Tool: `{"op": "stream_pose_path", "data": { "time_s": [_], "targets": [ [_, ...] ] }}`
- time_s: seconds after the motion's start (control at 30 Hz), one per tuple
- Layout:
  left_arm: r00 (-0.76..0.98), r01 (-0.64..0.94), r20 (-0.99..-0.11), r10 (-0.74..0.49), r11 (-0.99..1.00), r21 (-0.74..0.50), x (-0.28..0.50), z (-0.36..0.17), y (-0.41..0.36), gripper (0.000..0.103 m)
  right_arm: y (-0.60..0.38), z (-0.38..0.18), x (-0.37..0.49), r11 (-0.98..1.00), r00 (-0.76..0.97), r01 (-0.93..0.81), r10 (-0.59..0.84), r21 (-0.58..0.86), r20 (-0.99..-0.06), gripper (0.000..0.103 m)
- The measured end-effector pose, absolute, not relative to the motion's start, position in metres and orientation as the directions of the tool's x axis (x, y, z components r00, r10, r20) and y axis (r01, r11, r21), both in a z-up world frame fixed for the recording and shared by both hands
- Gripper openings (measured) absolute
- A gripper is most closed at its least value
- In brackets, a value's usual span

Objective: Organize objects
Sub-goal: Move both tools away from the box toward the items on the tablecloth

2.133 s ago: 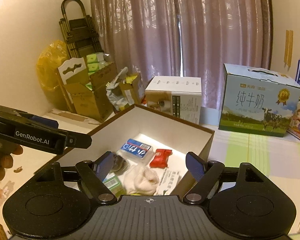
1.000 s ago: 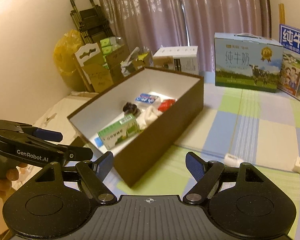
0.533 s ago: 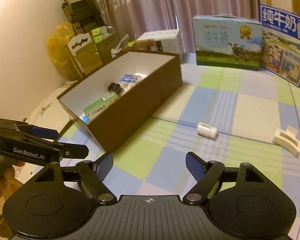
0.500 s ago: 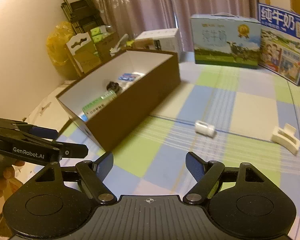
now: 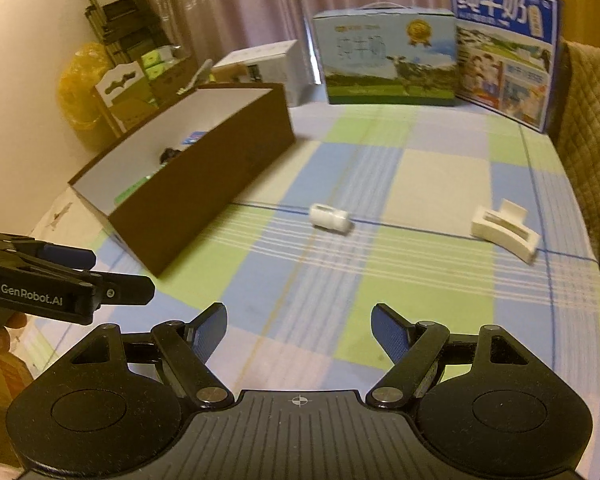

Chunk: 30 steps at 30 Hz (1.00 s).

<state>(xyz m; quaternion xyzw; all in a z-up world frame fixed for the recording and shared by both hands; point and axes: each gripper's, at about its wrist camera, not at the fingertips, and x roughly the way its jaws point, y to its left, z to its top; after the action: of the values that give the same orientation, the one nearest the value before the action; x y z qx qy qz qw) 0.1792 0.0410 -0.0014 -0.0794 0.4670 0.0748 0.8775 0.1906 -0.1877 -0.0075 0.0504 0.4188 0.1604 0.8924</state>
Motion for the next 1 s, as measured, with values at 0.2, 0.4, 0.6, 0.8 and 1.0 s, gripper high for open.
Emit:
{"op": "stream_pose_path", "data": {
  "time_s": [0.2, 0.4, 0.6, 0.8, 1.0],
  "targets": [
    [0.549, -0.156, -0.836, 0.019, 0.985, -0.080, 0.190, -0.008, 0.019, 0.097, -0.208, -0.014, 0.187, 0.959, 0.600, -0.186, 0.285, 0.216, -0.747, 0.076],
    [0.546, -0.121, -0.838, -0.010, 0.989, -0.091, 0.205, -0.019, 0.000, 0.097, -0.232, -0.021, 0.186, 0.972, 0.616, -0.091, 0.225, 0.216, -0.755, 0.076],
    [0.563, -0.091, -0.826, -0.019, 0.992, -0.084, 0.229, -0.030, -0.012, 0.097, -0.260, -0.025, 0.190, 0.981, 0.645, -0.005, 0.153, 0.196, -0.749, 0.076],
    [0.572, -0.062, -0.820, -0.008, 0.997, -0.053, 0.263, -0.042, -0.020, 0.092, -0.284, -0.031, 0.200, 0.982, 0.647, 0.058, 0.100, 0.180, -0.756, 0.076],
    [0.565, -0.051, -0.825, 0.014, 0.999, -0.018, 0.302, -0.060, -0.019, 0.090, -0.300, -0.039, 0.208, 0.978, 0.636, 0.102, 0.075, 0.180, -0.768, 0.076]
  ]
}}
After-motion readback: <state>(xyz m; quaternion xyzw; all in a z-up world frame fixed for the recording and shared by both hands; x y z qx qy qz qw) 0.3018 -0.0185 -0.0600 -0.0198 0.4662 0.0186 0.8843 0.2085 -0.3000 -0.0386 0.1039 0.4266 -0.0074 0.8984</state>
